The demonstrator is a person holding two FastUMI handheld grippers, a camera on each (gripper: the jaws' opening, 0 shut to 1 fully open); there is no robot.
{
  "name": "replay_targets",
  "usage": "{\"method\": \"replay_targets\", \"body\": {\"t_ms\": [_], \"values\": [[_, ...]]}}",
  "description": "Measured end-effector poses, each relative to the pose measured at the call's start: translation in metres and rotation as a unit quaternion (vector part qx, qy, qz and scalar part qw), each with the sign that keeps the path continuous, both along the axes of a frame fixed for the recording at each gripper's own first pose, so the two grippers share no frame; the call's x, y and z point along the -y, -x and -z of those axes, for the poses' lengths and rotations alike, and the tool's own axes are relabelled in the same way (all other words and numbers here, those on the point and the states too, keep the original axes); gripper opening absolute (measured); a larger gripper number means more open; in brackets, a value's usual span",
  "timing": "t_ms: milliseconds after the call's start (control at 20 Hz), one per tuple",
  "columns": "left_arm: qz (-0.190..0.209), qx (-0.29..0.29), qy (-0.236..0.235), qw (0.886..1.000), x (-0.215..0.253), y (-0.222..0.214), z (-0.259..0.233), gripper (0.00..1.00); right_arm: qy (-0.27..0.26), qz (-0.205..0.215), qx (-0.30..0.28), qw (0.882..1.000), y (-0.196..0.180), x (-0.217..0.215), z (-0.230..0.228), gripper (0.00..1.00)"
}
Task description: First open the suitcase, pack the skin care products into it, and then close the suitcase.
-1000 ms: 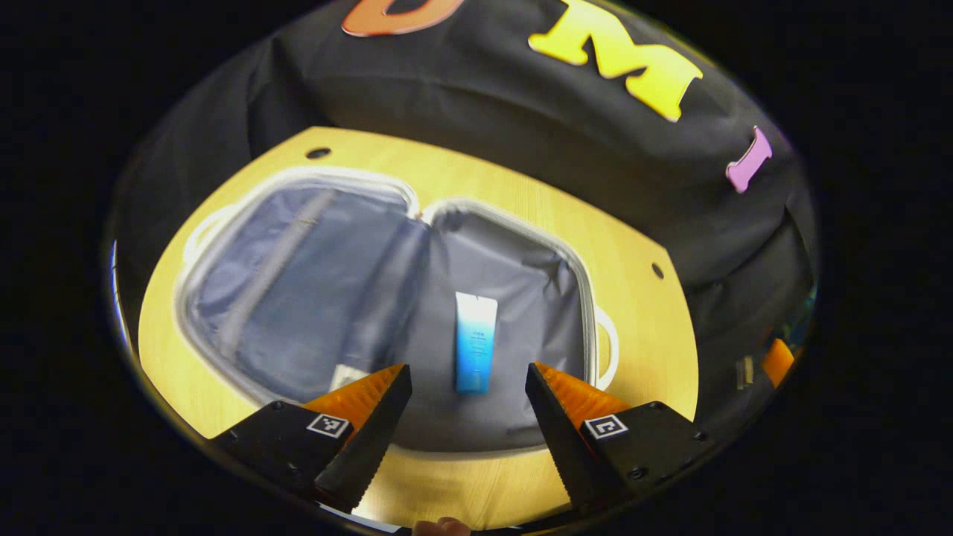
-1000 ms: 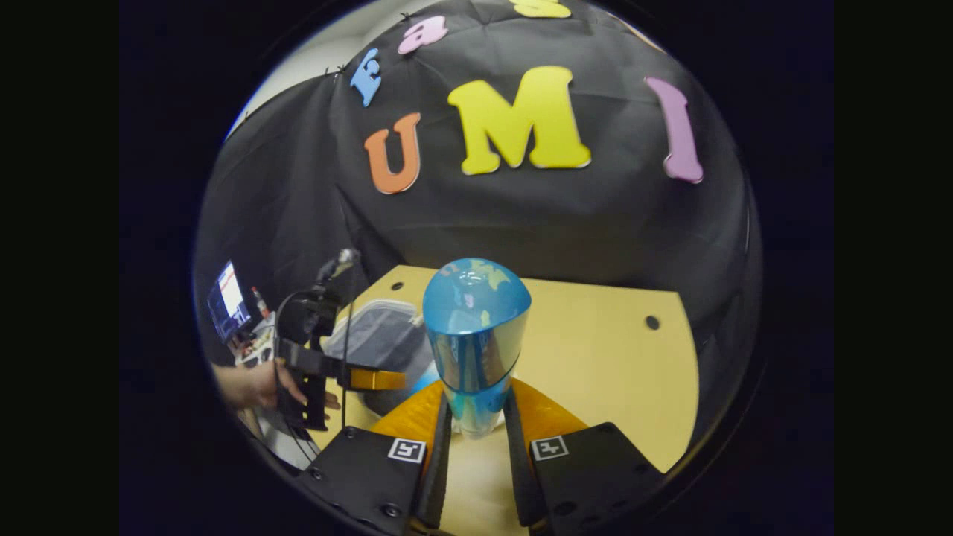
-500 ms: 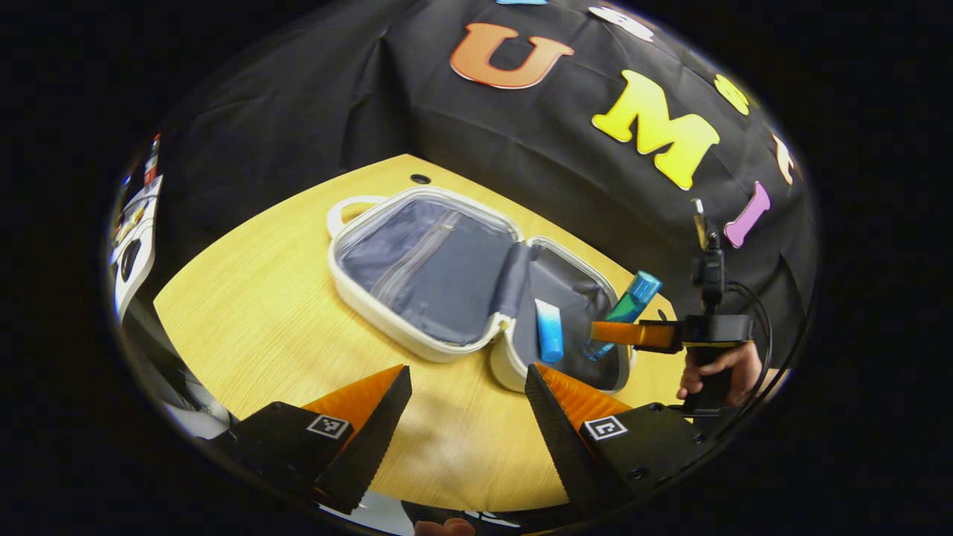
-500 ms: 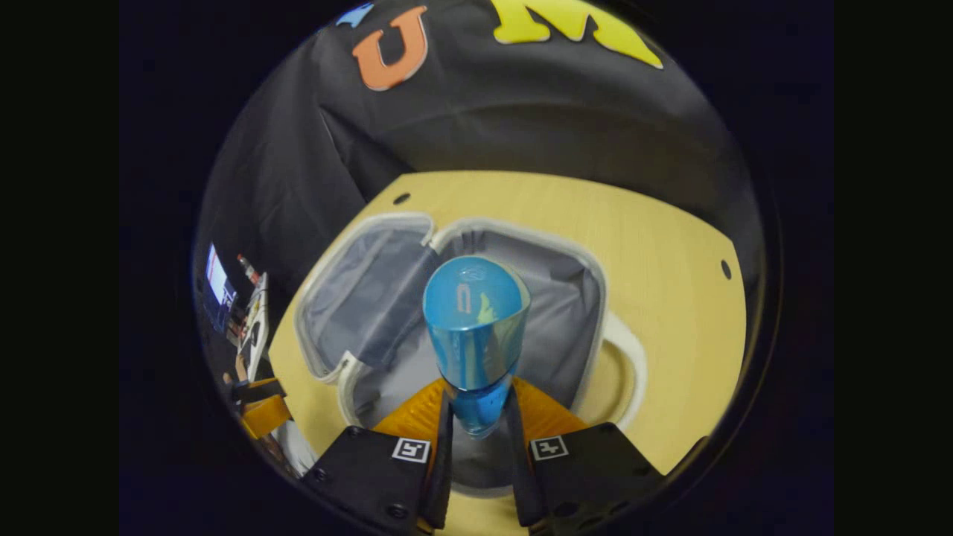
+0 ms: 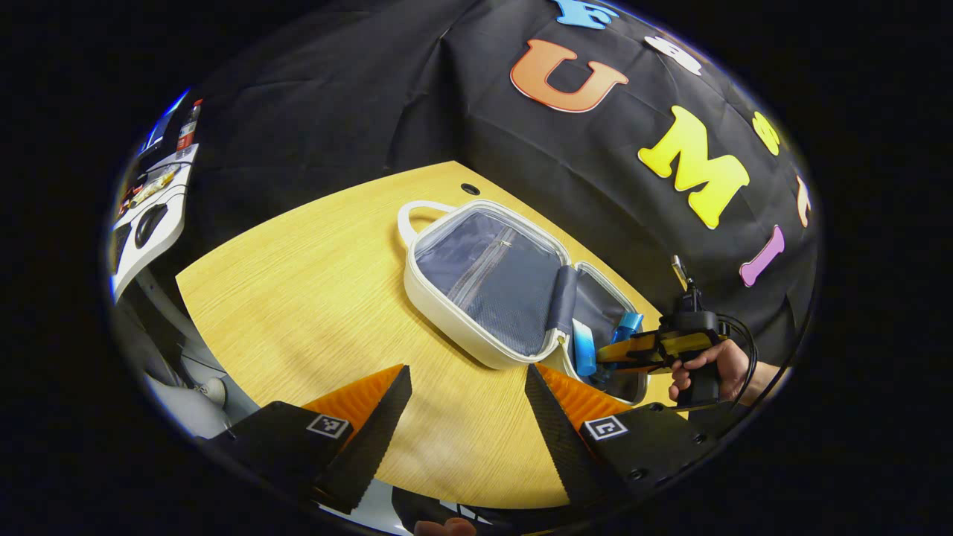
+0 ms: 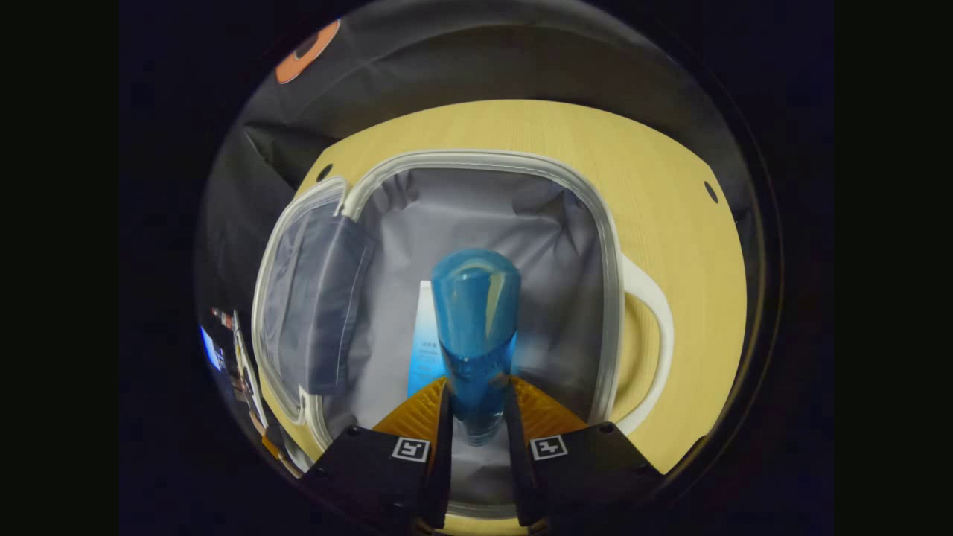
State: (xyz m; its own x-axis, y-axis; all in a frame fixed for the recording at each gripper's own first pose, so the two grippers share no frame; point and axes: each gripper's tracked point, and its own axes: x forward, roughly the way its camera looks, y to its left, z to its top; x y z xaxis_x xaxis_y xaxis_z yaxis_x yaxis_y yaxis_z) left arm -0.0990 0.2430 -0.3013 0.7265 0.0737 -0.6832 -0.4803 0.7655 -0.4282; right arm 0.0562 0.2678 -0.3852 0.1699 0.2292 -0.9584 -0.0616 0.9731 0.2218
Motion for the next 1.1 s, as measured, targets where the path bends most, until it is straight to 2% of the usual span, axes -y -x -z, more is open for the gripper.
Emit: {"method": "replay_targets", "body": {"t_ms": [200,350,550,800,1000,1100], "values": [[-0.003,-0.003,-0.010,1.000,-0.014,0.003,-0.001,0.98,0.017,0.025,-0.018,0.999,-0.001,-0.001,0.008,0.32],[-0.008,-0.004,-0.016,1.000,-0.025,0.007,-0.004,0.98,0.045,0.023,-0.028,0.998,0.000,-0.001,0.010,0.29],[-0.015,-0.004,-0.021,1.000,-0.036,0.006,-0.006,0.98,0.084,0.007,-0.027,0.996,0.001,0.000,0.010,0.34],[-0.018,-0.006,-0.013,1.000,-0.039,0.003,0.002,0.98,0.081,0.008,-0.028,0.996,0.004,0.005,0.010,0.36],[-0.011,0.016,-0.030,0.999,-0.067,-0.017,0.008,0.98,0.061,-0.004,-0.007,0.998,0.009,0.009,-0.007,0.40],[-0.004,0.055,-0.028,0.998,-0.087,-0.042,0.007,0.98,0.049,-0.032,0.029,0.998,0.009,0.010,-0.029,0.52]]}}
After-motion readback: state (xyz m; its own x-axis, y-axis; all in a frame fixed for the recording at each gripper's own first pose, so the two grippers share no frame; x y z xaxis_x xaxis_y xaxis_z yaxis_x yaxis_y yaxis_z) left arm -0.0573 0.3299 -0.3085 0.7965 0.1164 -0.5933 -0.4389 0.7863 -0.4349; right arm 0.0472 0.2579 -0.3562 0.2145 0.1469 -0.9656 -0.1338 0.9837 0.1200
